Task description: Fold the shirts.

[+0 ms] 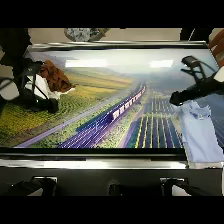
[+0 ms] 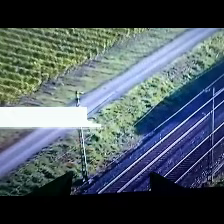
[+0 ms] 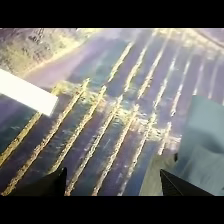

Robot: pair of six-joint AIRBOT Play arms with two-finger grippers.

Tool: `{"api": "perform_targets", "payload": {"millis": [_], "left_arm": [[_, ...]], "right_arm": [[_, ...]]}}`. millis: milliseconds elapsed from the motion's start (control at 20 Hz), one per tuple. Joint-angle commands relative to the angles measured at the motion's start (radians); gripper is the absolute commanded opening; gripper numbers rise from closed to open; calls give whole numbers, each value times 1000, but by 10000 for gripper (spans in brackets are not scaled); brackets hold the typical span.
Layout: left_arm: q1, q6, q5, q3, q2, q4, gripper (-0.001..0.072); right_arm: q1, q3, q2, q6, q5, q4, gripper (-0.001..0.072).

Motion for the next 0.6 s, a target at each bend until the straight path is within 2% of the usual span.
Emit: {"api": "perform_targets", "payload": {"millis": [0, 550], "left_arm": [[-28, -33, 23, -165, 91, 0, 569], [-28, -30, 23, -164, 90, 0, 569]], "right_arm": [[57, -24, -23, 7, 60, -18, 674], [57, -24, -21, 7, 72, -25, 672]]}}
